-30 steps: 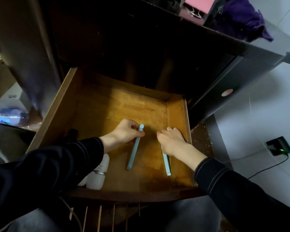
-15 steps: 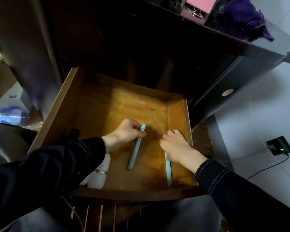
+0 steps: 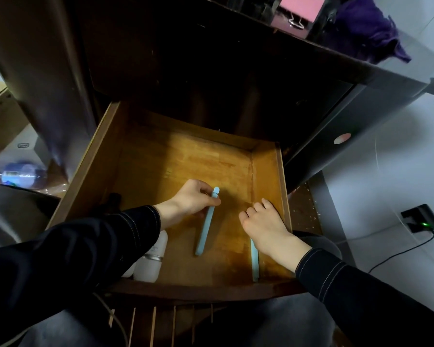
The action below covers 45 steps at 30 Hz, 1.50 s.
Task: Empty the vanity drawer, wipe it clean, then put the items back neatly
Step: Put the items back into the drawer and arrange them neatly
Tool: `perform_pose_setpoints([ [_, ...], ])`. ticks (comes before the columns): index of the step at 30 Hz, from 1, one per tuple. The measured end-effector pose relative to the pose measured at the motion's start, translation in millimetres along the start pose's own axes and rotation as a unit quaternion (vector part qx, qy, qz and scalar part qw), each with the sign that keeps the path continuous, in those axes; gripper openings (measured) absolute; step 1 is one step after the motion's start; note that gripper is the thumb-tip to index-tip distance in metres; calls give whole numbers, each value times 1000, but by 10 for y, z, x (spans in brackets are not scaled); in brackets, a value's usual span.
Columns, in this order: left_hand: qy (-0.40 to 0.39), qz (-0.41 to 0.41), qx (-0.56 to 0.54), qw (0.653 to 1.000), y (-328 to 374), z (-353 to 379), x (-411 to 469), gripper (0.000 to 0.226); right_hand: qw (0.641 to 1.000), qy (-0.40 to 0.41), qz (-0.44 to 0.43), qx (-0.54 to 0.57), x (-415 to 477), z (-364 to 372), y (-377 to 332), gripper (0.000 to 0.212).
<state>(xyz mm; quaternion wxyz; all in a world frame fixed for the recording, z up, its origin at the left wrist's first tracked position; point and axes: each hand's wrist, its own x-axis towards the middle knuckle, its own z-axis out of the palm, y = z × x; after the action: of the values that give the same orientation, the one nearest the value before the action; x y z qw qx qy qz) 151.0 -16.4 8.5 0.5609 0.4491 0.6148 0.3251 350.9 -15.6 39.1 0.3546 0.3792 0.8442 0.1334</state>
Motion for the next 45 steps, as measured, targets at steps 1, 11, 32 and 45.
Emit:
perform_pose_setpoints([
  [1,-2,-1,-3,1000,2,-1,-2,18,1000,-6,1,-2,10,-3,1,63],
  [11,-16,-21,-31,999,23,1,-13,16,992,8,-5,124,38,-68,102,54],
  [32,-81,81,244,963,-4,50,-79,27,897,75,100,425,353,-338,380,8],
  [45,-103,167,445,874,-26,50,-111,23,994,-51,16,96,447,-266,233,26],
])
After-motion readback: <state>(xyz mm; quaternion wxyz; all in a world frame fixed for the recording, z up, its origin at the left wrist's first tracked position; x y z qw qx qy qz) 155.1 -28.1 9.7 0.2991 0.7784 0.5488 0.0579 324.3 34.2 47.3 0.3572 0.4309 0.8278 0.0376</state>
